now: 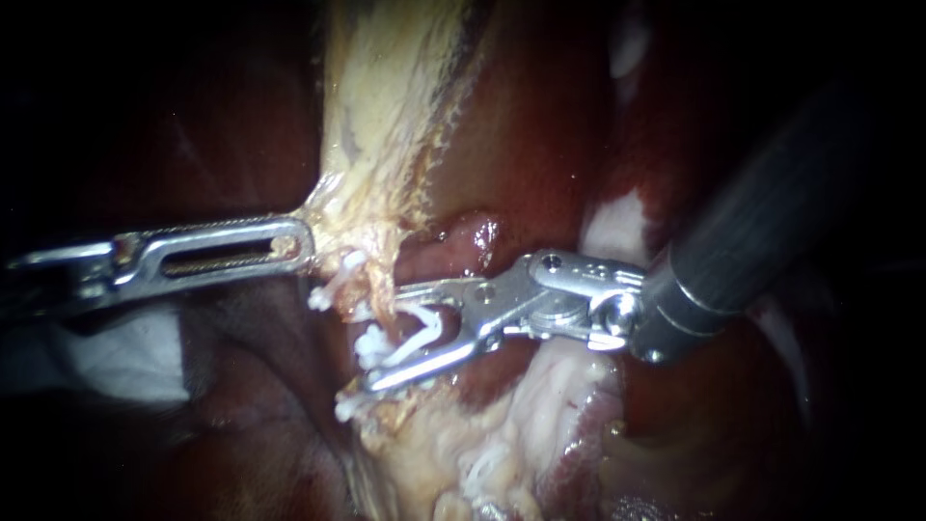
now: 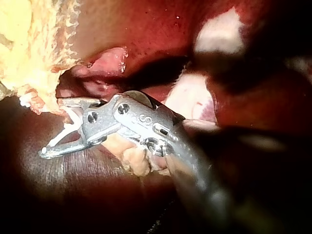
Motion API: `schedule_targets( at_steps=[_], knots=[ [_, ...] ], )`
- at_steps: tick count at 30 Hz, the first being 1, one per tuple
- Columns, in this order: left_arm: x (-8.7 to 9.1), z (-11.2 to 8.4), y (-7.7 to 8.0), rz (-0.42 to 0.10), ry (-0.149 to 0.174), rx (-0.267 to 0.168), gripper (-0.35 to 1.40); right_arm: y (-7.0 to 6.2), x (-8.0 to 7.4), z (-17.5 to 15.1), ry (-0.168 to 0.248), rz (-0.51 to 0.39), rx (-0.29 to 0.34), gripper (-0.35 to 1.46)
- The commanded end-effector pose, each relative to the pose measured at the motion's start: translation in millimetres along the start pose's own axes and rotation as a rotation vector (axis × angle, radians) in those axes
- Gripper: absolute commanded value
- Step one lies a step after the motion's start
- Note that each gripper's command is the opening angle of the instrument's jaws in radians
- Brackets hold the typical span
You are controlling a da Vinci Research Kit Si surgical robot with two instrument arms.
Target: Clipping third clip right tube
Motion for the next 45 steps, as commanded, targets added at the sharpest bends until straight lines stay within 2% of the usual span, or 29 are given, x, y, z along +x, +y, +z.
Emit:
schedule_targets(
  at_steps=[1,9,15,23,30,33,35,38,42,45],
  knots=[
    [0.0,0.0,0.0,0.000,0.000,0.001,-0.35,0.0,-0.1,0.1,0.003,0.000,0.001,0.57],
    [0.0,0.1,0.3,0.000,0.000,0.001,-0.35,-0.1,0.4,0.1,0.022,0.016,0.012,0.57],
    [0.0,0.1,0.4,0.001,0.000,0.001,-0.35,0.2,1.6,-0.4,0.044,0.045,0.013,0.55],
    [0.1,0.2,0.3,0.001,-0.001,0.000,-0.35,0.7,3.0,-0.6,0.065,0.099,-0.015,0.51],
    [0.1,0.2,0.3,0.001,-0.001,0.000,-0.35,1.0,3.2,-0.3,0.078,0.154,-0.049,0.46],
    [0.1,0.2,0.3,0.001,-0.001,0.000,-0.35,1.1,3.3,-0.4,0.086,0.190,-0.064,0.37],
    [0.1,0.3,0.3,0.001,-0.001,0.000,-0.35,1.1,3.5,-0.6,0.073,0.217,-0.083,0.25],
    [0.1,0.3,0.3,0.001,-0.001,0.000,-0.35,0.9,3.8,-1.3,0.047,0.241,-0.122,-0.31],
    [0.2,0.2,0.3,0.001,-0.001,0.000,-0.35,0.7,4.3,-2.9,0.039,0.269,-0.168,-0.35],
    [0.2,0.2,0.3,0.001,-0.001,0.000,-0.35,0.7,4.2,-3.4,0.042,0.283,-0.173,-0.35]
  ],
)
